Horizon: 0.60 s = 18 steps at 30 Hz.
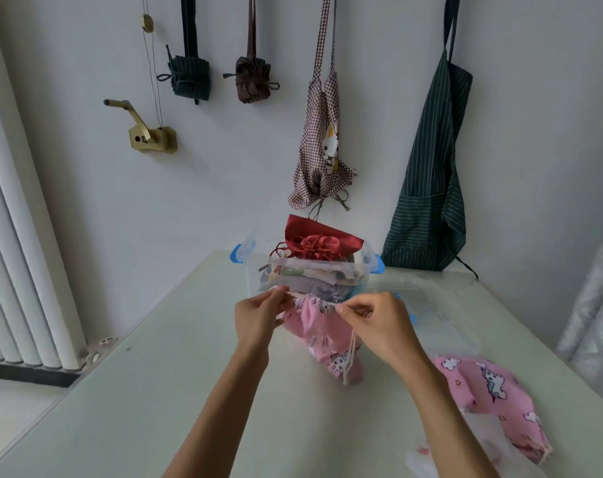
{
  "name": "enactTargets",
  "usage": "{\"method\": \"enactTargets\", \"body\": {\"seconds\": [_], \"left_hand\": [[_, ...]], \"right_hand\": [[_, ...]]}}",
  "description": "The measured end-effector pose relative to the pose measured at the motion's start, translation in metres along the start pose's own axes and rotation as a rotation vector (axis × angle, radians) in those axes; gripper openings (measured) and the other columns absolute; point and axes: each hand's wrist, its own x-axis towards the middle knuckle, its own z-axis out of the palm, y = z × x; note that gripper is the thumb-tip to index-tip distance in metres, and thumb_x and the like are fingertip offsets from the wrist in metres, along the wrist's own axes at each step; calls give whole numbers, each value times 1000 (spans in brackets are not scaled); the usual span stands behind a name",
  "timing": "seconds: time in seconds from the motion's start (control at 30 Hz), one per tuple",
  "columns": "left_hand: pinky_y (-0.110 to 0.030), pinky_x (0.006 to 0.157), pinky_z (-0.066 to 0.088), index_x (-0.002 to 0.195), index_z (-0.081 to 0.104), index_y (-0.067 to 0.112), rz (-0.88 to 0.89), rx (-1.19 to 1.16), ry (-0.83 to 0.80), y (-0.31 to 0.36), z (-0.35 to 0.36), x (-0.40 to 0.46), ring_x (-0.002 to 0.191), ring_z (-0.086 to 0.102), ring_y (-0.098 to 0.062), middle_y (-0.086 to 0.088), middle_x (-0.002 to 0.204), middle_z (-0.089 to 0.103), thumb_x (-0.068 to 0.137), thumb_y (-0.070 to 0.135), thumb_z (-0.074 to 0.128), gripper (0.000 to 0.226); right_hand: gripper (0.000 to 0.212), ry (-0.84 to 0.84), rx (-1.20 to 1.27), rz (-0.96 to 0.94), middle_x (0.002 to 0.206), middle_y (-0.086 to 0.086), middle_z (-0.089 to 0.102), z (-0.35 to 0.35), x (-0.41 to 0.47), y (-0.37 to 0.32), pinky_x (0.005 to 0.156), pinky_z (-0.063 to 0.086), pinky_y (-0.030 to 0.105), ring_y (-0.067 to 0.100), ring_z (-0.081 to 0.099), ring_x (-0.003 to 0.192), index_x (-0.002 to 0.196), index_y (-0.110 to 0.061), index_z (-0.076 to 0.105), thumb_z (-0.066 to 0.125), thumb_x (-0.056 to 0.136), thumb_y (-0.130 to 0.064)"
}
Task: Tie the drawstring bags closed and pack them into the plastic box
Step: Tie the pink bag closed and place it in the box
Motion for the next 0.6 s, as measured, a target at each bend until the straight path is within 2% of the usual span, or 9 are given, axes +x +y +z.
{"method": "enactTargets", "body": {"seconds": [0.07,0.1,0.17,0.2,0.3,0.37,0.47,0.53,0.6], "left_hand": [[-16,52,47,88,74,14,31,20,73,-9,4,5,69,66,-7,4,67,70,91,15,59,15],[-22,58,50,78,75,20,52,26,90,-13,5,7,71,67,-9,8,62,70,91,16,60,20],[-31,72,54,59,73,32,98,38,62,-18,4,8,74,68,-13,9,61,71,90,18,61,36],[-33,75,55,59,73,31,126,46,19,-19,3,10,75,69,-14,6,65,73,90,19,61,36],[-30,79,56,77,76,22,216,90,-159,-14,1,16,81,69,-12,1,81,76,92,21,59,23],[-27,80,57,87,74,20,248,104,-261,-10,1,20,86,69,-11,2,89,76,95,21,53,23],[-23,76,56,97,66,13,127,-1,-456,-5,2,18,95,69,-13,-1,102,74,100,23,42,26],[-18,69,52,97,63,12,7,-32,-534,-3,0,15,85,69,-11,-2,99,74,100,25,41,25],[-17,61,44,102,69,13,-23,149,-584,-6,-6,18,73,61,-10,0,87,72,97,30,47,29]], "right_hand": [[12,-6,-26,29,67,-11,68,6,5,5,57,47,12,-2,61,62,85,-14,77,70,82,-24],[13,-14,-42,43,68,-9,68,10,7,8,58,49,15,-1,62,63,85,-14,77,71,82,-24],[15,-32,-68,57,67,-11,67,14,5,11,60,50,20,3,63,65,84,-15,76,70,82,-28],[15,-43,-73,58,64,-13,66,13,3,13,58,48,18,2,62,64,83,-15,77,70,83,-29],[13,-127,-86,69,63,-16,64,7,4,19,58,45,15,-2,57,58,85,-18,77,68,84,-28],[12,-209,-80,99,53,-20,61,4,4,20,61,46,16,-3,55,54,84,-21,77,67,85,-27],[20,-317,-84,114,47,-17,60,5,1,18,65,48,22,-3,53,48,68,-32,71,65,85,-23],[25,-385,-81,124,55,-11,64,5,0,18,64,49,24,-4,51,45,62,-32,68,65,85,-21],[21,-487,-26,148,58,-9,65,-3,-2,16,57,43,17,-4,49,43,64,-29,70,68,84,-25]]}}
